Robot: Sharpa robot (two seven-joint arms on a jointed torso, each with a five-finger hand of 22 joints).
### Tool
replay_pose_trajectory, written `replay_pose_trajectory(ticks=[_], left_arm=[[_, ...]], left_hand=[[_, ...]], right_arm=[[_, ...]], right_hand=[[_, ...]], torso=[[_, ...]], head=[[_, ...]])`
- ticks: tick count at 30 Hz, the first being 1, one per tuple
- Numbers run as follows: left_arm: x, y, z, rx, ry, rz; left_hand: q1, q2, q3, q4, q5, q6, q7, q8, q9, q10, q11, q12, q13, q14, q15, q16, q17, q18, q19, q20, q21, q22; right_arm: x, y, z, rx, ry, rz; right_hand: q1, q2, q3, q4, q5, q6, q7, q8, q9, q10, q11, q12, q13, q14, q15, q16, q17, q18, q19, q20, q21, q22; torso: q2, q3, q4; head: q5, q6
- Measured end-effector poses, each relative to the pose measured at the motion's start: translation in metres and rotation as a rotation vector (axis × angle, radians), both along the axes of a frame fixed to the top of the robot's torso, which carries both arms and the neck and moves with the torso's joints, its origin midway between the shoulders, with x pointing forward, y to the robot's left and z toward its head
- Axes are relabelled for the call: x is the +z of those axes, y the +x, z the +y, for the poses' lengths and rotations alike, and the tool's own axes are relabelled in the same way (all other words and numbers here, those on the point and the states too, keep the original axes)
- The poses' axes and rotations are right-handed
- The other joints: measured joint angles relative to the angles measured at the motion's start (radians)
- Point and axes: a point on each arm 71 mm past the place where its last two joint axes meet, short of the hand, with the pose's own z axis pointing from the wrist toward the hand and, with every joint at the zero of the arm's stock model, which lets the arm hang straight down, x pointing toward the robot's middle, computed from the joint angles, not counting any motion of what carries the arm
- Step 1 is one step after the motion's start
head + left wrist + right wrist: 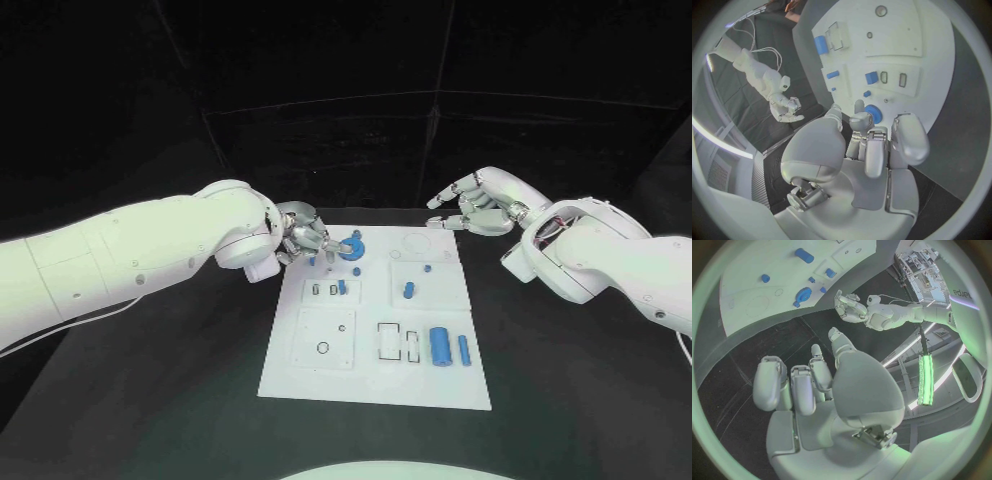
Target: Assemble the parts on the task board
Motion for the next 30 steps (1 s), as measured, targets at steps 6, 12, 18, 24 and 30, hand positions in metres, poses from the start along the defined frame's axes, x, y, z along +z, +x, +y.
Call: replay_pose_trajectory(ticks=[6, 12, 18, 24, 30], left_arm=[[-0.005, 0.005, -0.012, -0.025, 0.164, 0.009], [-0.007, 0.008, -0.024, -0.045, 0.243, 0.022], [-0.012, 0.01, -0.031, -0.069, 0.292, 0.043], [-0.015, 0.012, -0.041, -0.094, 0.322, 0.059], [-0.019, 0.012, -0.044, -0.109, 0.352, 0.08]], left_hand=[[-0.069, -0.009, -0.079, 0.042, 0.0, -0.013, -0.006, 0.055, 0.038, 0.022, -0.01, 0.044, 0.048, 0.0, -0.007, 0.0, 0.0, -0.017, 0.0, 0.0, 0.045, 0.066], [-0.058, 0.002, -0.102, 0.038, 0.0, -0.025, -0.013, 0.084, 0.064, 0.022, -0.01, 0.054, 0.058, 0.0, -0.007, 0.0, 0.0, -0.016, 0.0, 0.0, 0.052, 0.08], [-0.049, 0.003, -0.109, 0.038, 0.0, -0.038, -0.01, 0.09, 0.072, 0.022, -0.01, 0.054, 0.051, 0.0, -0.007, 0.0, 0.0, -0.016, 0.0, 0.0, 0.052, 0.075], [-0.048, 0.004, -0.115, 0.038, 0.0, -0.043, -0.012, 0.094, 0.075, 0.022, -0.01, 0.054, 0.051, 0.0, -0.007, 0.0, 0.0, -0.016, 0.0, 0.0, 0.052, 0.075], [-0.04, 0.002, -0.117, 0.035, 0.0, -0.045, -0.01, 0.094, 0.078, 0.021, -0.01, 0.054, 0.051, 0.0, -0.007, 0.0, 0.0, -0.016, 0.0, 0.0, 0.052, 0.076]], right_arm=[[-0.002, 0.003, -0.001, -0.025, -0.005, 0.018], [-0.003, 0.005, 0.0, -0.043, -0.01, 0.033], [-0.004, 0.006, -0.001, -0.056, -0.014, 0.042], [-0.005, 0.007, 0.001, -0.063, -0.016, 0.049], [-0.005, 0.007, 0.002, -0.065, -0.017, 0.052]], right_hand=[[0.0, 0.0, -0.004, 0.002, 0.006, 0.0, 0.0, 0.0, -0.001, 0.0, 0.0, 0.0, -0.002, -0.002, -0.002, 0.0, 0.0, 0.0, 0.0, 0.0, 0.0, -0.005], [0.0, 0.0, -0.01, 0.002, 0.014, 0.0, 0.0, 0.0, -0.001, 0.0, 0.0, 0.0, -0.003, -0.003, -0.003, 0.0, 0.0, 0.0, 0.0, 0.0, 0.0, -0.006], [0.0, 0.0, -0.014, 0.006, 0.035, 0.0, 0.0, 0.0, -0.004, 0.0, 0.0, 0.0, -0.006, -0.003, -0.003, -0.004, 0.0, 0.0, -0.004, -0.004, -0.004, -0.01], [0.005, 0.005, -0.019, 0.006, 0.062, 0.0, 0.0, 0.0, -0.005, 0.0, 0.0, 0.0, -0.009, -0.002, -0.002, -0.004, 0.0, 0.0, -0.004, -0.004, -0.004, -0.011], [0.005, 0.006, -0.019, 0.006, 0.067, 0.0, 0.0, 0.0, -0.005, 0.0, 0.0, 0.0, -0.009, -0.002, -0.002, -0.004, 0.0, 0.0, -0.004, -0.004, -0.004, -0.013]], torso=[[0.0, -0.0007, -0.0008], [0.002, -0.0015, -0.0009], [0.002, -0.0018, -0.0009], [0.003, -0.0019, -0.0009], [0.004, -0.0015, -0.0009]], head=[[0.001, -0.001], [0.001, -0.005], [-0.004, -0.007], [-0.005, -0.011], [-0.003, -0.015]])
